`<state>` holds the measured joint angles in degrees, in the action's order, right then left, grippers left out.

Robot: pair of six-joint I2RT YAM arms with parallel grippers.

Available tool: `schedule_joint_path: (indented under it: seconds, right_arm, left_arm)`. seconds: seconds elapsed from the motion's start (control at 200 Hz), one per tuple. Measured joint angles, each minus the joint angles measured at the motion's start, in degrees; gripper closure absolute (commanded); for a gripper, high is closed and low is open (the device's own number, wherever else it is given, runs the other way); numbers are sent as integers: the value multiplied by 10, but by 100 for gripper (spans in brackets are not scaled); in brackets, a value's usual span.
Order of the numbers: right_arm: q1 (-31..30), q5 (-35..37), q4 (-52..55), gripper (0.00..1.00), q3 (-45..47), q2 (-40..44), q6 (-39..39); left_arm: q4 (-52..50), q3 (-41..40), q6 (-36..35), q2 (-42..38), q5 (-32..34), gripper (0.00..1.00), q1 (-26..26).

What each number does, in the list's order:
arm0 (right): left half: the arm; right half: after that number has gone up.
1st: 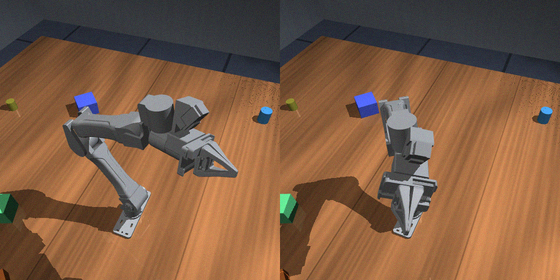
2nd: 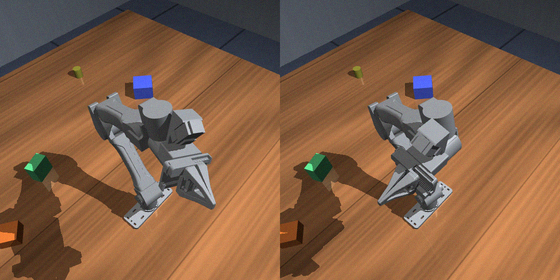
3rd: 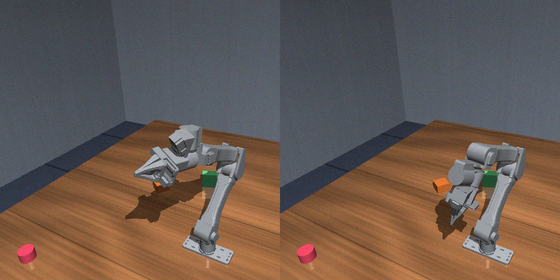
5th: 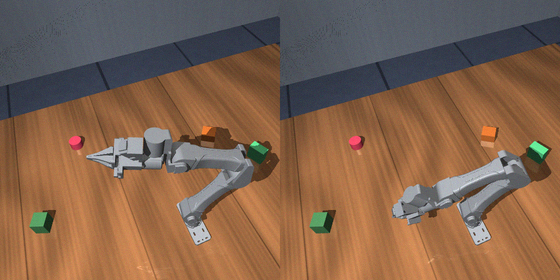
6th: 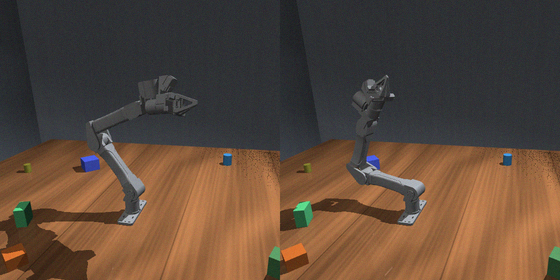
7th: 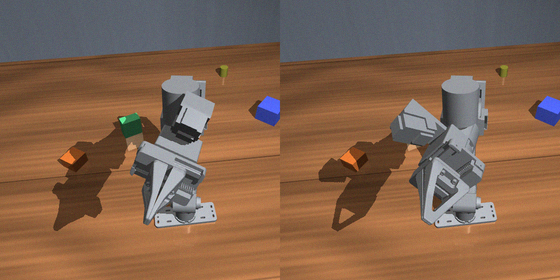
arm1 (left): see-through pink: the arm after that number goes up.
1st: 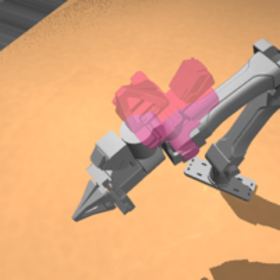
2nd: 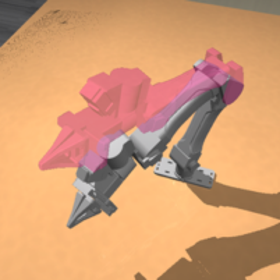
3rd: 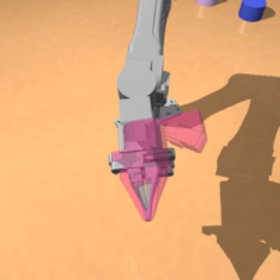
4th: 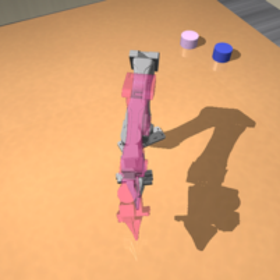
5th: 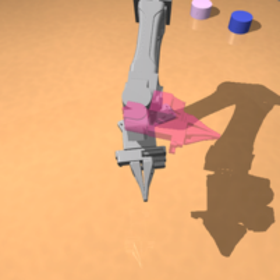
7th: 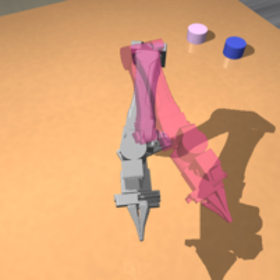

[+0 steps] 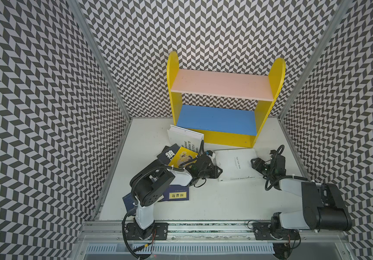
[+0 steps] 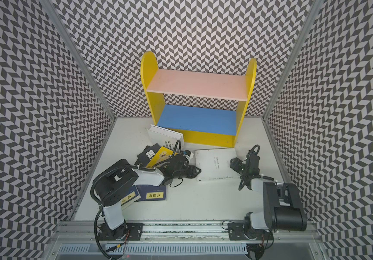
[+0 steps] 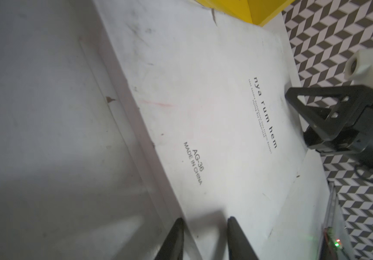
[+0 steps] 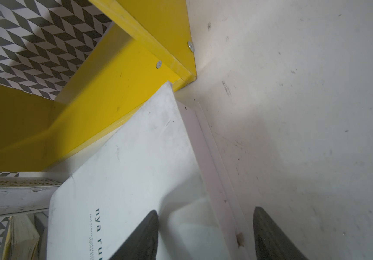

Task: Stacking books/files
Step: Move the book to the center of the table.

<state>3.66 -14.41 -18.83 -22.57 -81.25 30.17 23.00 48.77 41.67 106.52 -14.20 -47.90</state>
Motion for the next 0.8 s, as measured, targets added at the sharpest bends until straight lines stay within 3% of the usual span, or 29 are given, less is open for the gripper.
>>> schedule_joint_path:
  seconds: [0.22, 0.316, 0.351, 0.456, 0.581, 0.801]
  right_arm:
    - [3, -2, -3, 38, 0, 2, 0]
    - [3, -4, -6, 37, 2, 4, -1]
    - [4, -5, -8, 34, 4, 5, -1]
    - [5, -16, -9, 21, 10, 14, 1]
    - [6, -38, -9, 13, 11, 23, -2]
    - [5, -106, -13, 20, 11, 35, 21]
  left_arm:
    - [-15, 0, 0, -20, 6, 85, 2]
    - [-15, 0, 0, -24, 6, 95, 3]
    - [-14, 0, 2, -24, 4, 100, 4]
    - [-10, 0, 2, -31, -6, 100, 8]
    - [-9, 0, -4, -57, -21, 100, 8]
    - [-12, 10, -26, -151, -35, 100, 10]
